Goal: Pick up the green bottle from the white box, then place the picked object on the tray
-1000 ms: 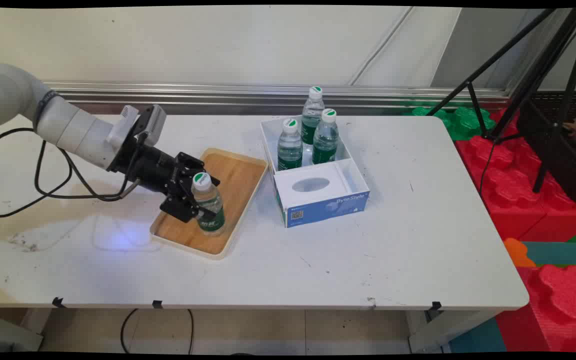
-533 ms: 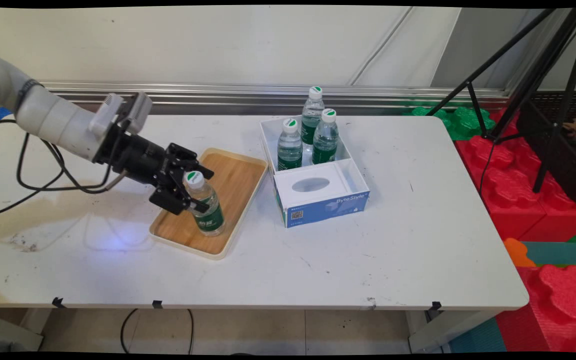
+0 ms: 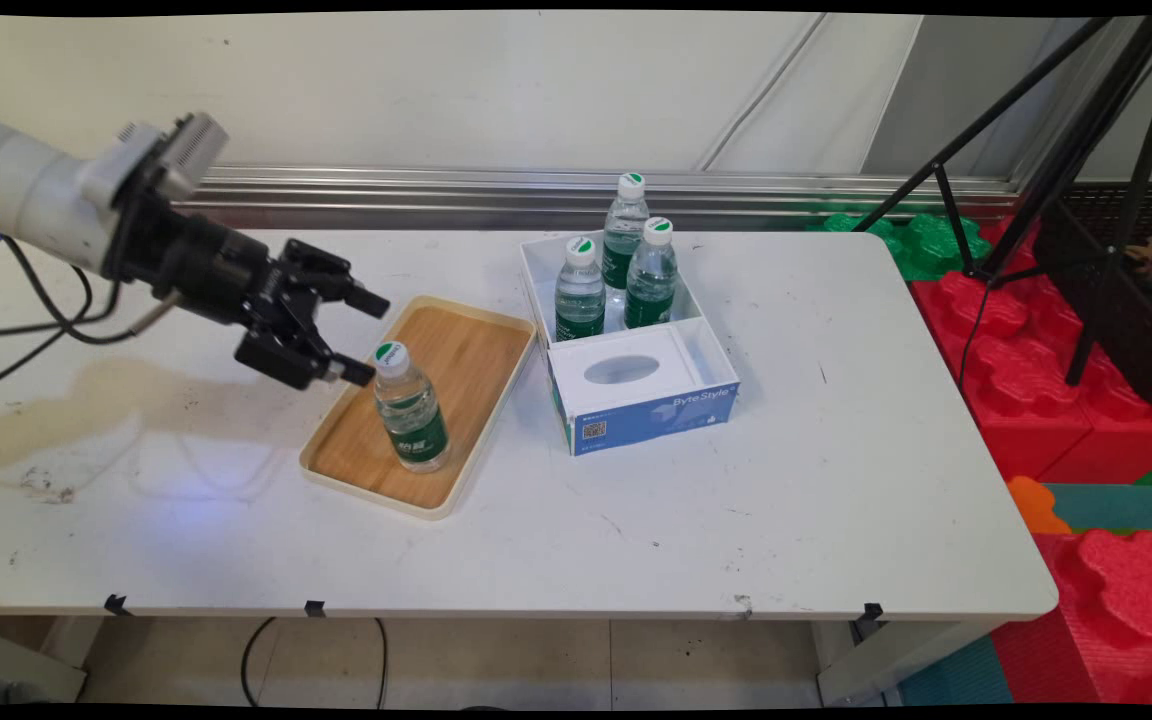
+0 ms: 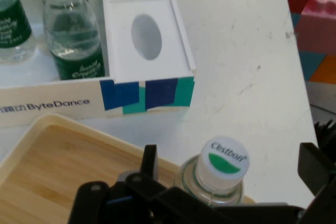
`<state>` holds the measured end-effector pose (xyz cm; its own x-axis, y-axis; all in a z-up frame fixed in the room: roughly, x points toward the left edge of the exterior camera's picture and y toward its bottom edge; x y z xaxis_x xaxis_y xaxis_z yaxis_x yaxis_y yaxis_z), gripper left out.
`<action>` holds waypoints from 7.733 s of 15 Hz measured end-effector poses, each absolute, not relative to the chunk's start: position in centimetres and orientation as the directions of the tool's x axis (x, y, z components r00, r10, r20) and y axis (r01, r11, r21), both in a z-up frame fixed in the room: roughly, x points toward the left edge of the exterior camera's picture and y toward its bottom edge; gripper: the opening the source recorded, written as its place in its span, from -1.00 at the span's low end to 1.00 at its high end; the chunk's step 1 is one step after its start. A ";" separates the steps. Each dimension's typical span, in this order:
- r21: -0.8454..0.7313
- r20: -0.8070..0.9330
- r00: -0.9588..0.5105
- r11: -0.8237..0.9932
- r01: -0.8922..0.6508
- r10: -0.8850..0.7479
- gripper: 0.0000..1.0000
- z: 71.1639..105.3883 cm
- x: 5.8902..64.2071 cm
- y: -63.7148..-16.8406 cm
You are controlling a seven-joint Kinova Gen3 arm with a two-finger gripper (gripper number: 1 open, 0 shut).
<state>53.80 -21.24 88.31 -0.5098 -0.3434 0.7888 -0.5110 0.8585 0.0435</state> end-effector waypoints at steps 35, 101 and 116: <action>-0.028 0.750 -0.554 0.819 -0.573 -0.362 1.00 85.3 43.8 -40.0; -0.045 0.750 -0.569 0.833 -0.551 -0.336 -1.00 87.8 53.7 -31.3; -0.056 0.728 -0.594 0.834 -0.549 -0.342 -1.00 80.2 51.6 -33.7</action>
